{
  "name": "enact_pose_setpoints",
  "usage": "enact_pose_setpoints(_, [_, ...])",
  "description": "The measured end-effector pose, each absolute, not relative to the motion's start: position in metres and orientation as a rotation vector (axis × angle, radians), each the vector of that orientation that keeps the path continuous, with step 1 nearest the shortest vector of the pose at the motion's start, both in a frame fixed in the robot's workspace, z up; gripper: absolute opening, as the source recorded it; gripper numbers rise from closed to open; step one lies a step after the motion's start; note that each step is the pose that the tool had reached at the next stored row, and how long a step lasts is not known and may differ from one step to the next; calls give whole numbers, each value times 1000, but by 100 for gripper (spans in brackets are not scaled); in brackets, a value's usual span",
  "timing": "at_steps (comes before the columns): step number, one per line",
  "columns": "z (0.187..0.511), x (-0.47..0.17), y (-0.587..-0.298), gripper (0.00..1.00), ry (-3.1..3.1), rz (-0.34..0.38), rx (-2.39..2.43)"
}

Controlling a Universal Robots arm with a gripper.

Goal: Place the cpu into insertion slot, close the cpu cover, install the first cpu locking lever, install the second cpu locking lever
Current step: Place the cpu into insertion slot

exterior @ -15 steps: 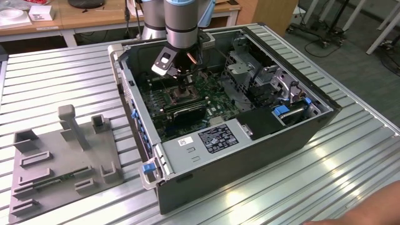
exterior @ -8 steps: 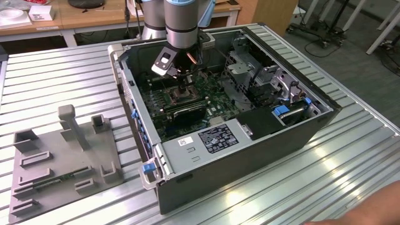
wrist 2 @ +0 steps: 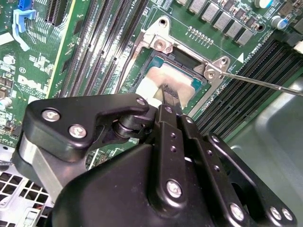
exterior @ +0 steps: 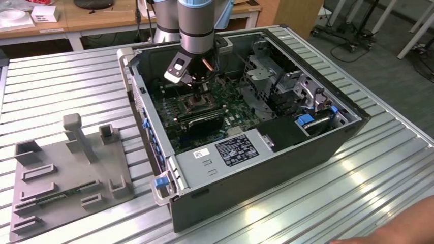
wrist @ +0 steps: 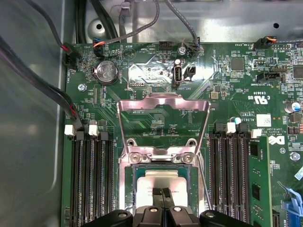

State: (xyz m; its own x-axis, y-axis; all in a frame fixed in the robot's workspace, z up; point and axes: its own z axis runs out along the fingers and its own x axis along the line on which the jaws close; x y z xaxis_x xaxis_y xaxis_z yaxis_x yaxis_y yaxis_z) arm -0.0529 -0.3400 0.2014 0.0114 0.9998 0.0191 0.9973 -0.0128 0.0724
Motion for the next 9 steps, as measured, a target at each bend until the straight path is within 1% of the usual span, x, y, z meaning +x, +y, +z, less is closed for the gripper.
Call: enact_pose_setpoints(9, [200, -53, -340, 11, 2180, 101, 2207])
